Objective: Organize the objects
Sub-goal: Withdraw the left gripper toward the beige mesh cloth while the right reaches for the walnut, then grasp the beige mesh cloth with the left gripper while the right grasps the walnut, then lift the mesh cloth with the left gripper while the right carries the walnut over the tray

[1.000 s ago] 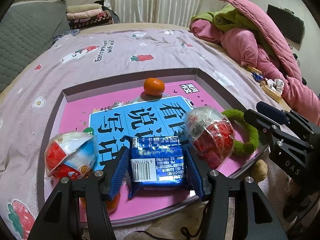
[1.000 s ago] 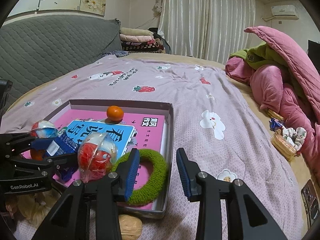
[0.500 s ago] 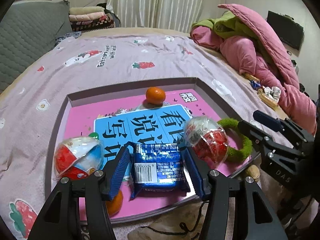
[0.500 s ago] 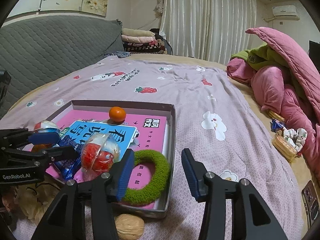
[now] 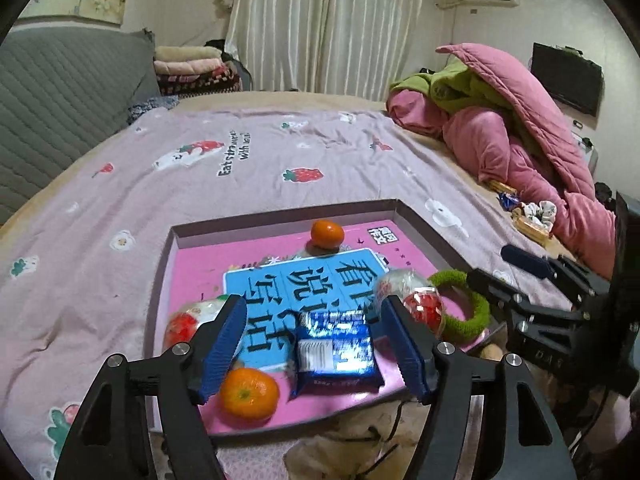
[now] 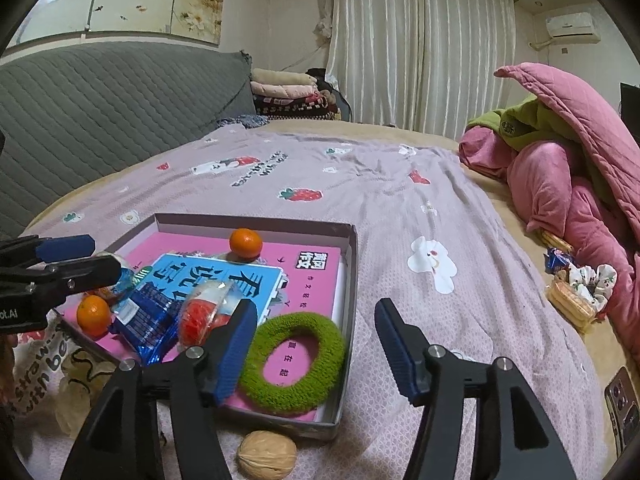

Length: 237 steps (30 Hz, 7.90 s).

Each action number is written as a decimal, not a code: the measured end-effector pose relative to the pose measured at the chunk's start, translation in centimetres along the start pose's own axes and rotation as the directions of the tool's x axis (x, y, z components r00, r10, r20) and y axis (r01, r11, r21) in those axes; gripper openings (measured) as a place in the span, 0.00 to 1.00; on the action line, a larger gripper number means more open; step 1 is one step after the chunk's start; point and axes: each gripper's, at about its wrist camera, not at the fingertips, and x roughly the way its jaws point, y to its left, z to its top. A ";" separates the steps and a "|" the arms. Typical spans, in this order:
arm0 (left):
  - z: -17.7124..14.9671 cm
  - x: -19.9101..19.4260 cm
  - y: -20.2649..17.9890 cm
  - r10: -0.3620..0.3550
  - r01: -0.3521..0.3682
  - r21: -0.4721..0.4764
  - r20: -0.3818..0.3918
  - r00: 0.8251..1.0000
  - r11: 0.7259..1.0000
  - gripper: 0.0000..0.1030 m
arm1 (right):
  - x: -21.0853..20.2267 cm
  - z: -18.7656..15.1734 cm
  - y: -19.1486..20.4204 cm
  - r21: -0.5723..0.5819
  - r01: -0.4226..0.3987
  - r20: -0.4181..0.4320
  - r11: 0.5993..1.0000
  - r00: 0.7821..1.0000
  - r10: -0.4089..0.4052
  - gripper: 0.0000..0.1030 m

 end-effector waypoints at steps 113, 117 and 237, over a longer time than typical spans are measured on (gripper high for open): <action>-8.8 0.1 -2.1 -0.146 0.152 0.023 -0.168 0.975 0.988 0.24 | -1.0 -6.1 2.7 -0.023 -0.203 -0.187 0.979 0.963 0.195 0.32; -8.6 -0.2 -2.0 -0.145 0.151 0.025 -0.157 0.977 0.988 0.23 | -1.3 -6.0 3.2 -0.049 -0.215 -0.172 0.975 0.964 0.204 0.32; 2.3 -4.4 8.3 0.169 -0.142 -0.183 0.142 0.975 0.973 0.23 | -3.6 1.5 2.5 -0.086 -0.101 0.170 0.991 0.979 0.114 0.33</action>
